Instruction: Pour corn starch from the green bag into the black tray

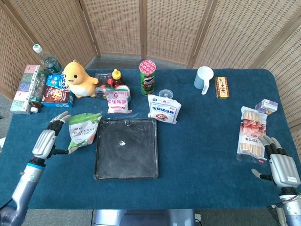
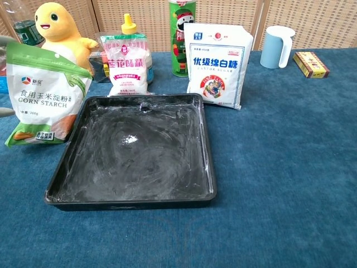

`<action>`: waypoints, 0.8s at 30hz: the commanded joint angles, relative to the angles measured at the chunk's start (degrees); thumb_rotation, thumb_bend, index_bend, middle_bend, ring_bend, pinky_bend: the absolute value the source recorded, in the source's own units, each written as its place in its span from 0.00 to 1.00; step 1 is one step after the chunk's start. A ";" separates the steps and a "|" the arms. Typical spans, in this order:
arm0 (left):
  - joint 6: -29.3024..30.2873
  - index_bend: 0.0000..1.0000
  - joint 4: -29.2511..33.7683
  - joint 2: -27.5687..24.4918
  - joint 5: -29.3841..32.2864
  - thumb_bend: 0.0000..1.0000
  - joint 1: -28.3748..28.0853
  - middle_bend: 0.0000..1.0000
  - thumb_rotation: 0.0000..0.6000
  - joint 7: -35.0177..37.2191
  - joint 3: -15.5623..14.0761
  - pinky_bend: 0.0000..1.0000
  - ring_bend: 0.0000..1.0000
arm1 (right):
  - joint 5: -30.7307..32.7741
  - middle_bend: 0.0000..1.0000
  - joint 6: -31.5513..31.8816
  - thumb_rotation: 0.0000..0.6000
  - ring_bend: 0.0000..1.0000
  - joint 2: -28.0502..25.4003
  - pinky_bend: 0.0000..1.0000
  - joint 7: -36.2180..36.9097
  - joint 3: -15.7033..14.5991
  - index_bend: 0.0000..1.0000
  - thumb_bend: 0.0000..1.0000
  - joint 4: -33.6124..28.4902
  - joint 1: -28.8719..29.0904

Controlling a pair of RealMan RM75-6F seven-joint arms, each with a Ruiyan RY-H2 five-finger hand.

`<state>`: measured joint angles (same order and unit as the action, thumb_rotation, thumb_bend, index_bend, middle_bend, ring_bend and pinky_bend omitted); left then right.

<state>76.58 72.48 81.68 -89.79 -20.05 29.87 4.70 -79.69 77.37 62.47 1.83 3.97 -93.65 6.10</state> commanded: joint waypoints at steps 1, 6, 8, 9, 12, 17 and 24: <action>3.42 0.04 5.70 -5.04 -3.58 0.00 0.99 0.00 1.00 -1.06 -1.56 0.04 0.01 | -0.06 0.00 0.01 1.00 0.01 -0.11 0.16 0.03 -0.03 0.00 0.00 -0.14 -0.01; 6.69 0.04 12.14 -11.99 -3.48 0.00 3.65 0.00 1.00 -6.72 -2.30 0.04 0.01 | -0.12 0.00 0.17 1.00 0.01 -0.47 0.16 0.38 -0.03 0.00 0.00 -0.43 -0.12; 7.28 0.04 12.81 -14.68 -0.50 0.00 5.55 0.00 1.00 -11.01 -2.11 0.04 0.00 | -0.36 0.00 0.62 1.00 0.01 -0.66 0.16 0.56 0.05 0.00 0.00 -0.60 -0.25; 6.92 0.04 14.03 -16.60 1.93 0.00 6.96 0.00 1.00 -14.59 -2.43 0.04 0.00 | -0.52 0.00 1.03 1.00 0.01 -0.75 0.16 0.47 0.08 0.00 0.00 -0.68 -0.38; 5.53 0.04 19.46 -20.49 6.90 0.00 9.28 0.00 1.00 -21.68 -3.23 0.04 0.00 | -0.69 0.00 1.99 1.00 0.01 -0.70 0.16 -0.62 0.19 0.00 0.00 -0.75 -0.66; 5.45 0.04 24.87 -23.22 11.75 0.00 11.73 0.00 1.00 -28.35 -3.84 0.04 0.00 | -1.68 0.00 4.96 1.00 0.01 0.52 0.14 -2.76 0.87 0.00 0.00 0.25 -1.11; 6.77 0.04 25.10 -22.84 11.98 0.00 13.88 0.00 1.00 -31.37 -4.61 0.04 0.00 | -5.76 0.00 12.88 1.00 0.01 4.74 0.11 -6.23 2.15 0.00 0.00 3.91 -2.22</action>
<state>83.40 97.40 59.20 -78.13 -6.46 -1.98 0.29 -84.29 88.85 66.17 -3.54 5.73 -90.65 4.32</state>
